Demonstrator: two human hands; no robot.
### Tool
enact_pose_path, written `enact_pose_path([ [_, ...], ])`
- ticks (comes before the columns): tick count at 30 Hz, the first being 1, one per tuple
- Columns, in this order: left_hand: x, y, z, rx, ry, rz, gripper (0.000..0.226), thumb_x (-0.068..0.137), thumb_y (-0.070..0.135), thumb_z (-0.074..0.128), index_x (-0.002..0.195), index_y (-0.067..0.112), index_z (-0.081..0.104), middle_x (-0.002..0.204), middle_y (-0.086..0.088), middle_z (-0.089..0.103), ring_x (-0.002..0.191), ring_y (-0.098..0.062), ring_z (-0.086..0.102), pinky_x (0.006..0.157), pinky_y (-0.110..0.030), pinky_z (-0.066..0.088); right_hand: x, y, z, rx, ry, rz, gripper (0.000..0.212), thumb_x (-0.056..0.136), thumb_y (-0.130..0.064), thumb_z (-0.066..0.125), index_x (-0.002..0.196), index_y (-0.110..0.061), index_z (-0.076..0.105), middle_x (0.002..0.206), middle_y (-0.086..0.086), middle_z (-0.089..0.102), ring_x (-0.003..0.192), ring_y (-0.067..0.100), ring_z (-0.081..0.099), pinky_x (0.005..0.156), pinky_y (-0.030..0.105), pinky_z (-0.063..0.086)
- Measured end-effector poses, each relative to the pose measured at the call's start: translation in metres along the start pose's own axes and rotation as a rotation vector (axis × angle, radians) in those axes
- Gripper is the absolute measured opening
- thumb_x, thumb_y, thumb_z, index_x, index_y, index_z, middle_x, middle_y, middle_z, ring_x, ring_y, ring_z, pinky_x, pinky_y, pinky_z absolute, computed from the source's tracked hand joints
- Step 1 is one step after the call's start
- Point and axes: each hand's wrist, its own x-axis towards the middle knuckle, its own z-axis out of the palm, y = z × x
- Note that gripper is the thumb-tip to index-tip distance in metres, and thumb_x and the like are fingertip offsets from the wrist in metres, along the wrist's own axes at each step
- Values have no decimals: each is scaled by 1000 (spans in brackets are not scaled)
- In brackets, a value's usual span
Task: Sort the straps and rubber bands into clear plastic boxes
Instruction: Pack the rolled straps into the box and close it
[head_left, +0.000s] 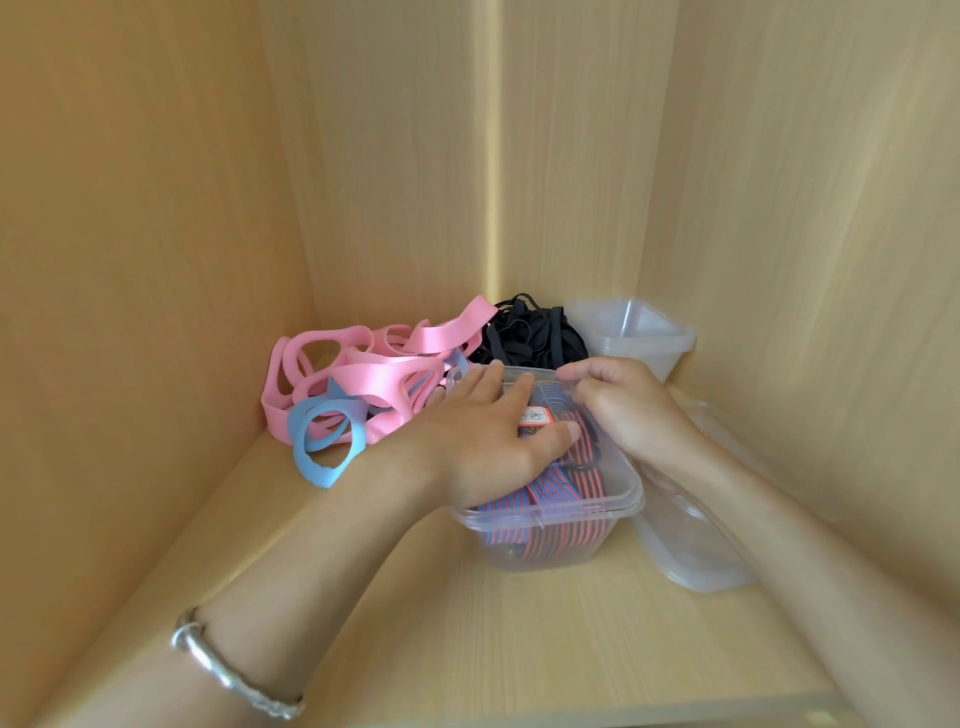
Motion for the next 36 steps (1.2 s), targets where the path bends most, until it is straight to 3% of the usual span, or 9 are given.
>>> enact_pose_path([
  [7, 3, 12, 7, 8, 26, -32, 74, 94, 63, 23, 153, 25, -2, 160, -4, -16, 146, -19, -19, 118, -46, -8, -1, 0, -5, 10, -34, -4, 30, 93, -2, 46, 107, -17, 68, 96, -6, 66, 95, 10, 63, 82, 23, 48],
  [12, 2, 9, 10, -35, 41, -23, 75, 94, 63, 23, 153, 26, -2, 160, -4, -14, 146, -17, -19, 118, -47, -6, -1, 0, -4, -126, -21, -74, 37, 93, -5, 43, 123, -14, 63, 120, 1, 65, 112, 15, 59, 101, 33, 45],
  [19, 3, 9, 11, -68, 65, -26, 76, 94, 63, 27, 153, 25, -1, 161, -3, -13, 146, -16, -18, 119, -45, -5, 0, -3, -6, -162, -50, -92, 38, 93, -6, 42, 123, -17, 62, 116, -5, 63, 110, 12, 58, 98, 29, 44],
  [23, 4, -3, 12, -272, 118, 39, 82, 89, 71, 33, 153, 28, 8, 162, 3, -1, 147, -11, -7, 120, -41, 2, 1, -7, -6, 67, -8, -93, 38, 91, 2, 47, 122, -16, 62, 104, -13, 62, 106, 8, 59, 98, 25, 44],
  [26, 0, -11, 6, -628, 262, 86, 64, 97, 49, 40, 153, 29, 15, 153, 15, 23, 143, -1, 14, 116, -23, 12, 2, -8, -4, 93, 28, -108, 37, 90, 2, 52, 120, -18, 61, 111, -6, 64, 105, 7, 59, 94, 22, 44],
  [28, 4, -17, 0, -738, 415, 58, 50, 101, 30, 39, 149, 29, 28, 131, 15, 45, 130, -3, 36, 102, -15, 27, 4, -6, -4, 118, 49, -83, 38, 88, 2, 54, 118, -20, 61, 114, -3, 64, 97, 7, 62, 87, 23, 48],
  [31, 15, -26, -7, -777, 626, 13, 45, 98, 9, 36, 141, 20, 42, 118, 13, 56, 113, -1, 50, 94, -12, 35, 6, -7, -6, 271, 85, -30, 40, 87, 8, 50, 118, -15, 58, 114, 3, 63, 63, 5, 65, 57, 19, 48],
  [34, 30, -37, -12, -805, 562, -19, 42, 94, -1, 33, 129, 12, 53, 115, -8, 63, 91, -16, 59, 83, -28, 48, 7, -13, -15, 519, 139, 29, 35, 90, 12, 43, 115, -9, 55, 106, 7, 62, 43, 6, 60, 39, 18, 45],
  [36, 35, -42, -14, -754, 440, -2, 30, 96, 0, 38, 113, 6, 62, 100, -10, 66, 78, -17, 60, 79, -28, 49, 9, -15, -27, 593, 212, 31, 30, 91, 10, 42, 108, -9, 57, 96, 5, 61, 36, 4, 55, 35, 16, 41],
])
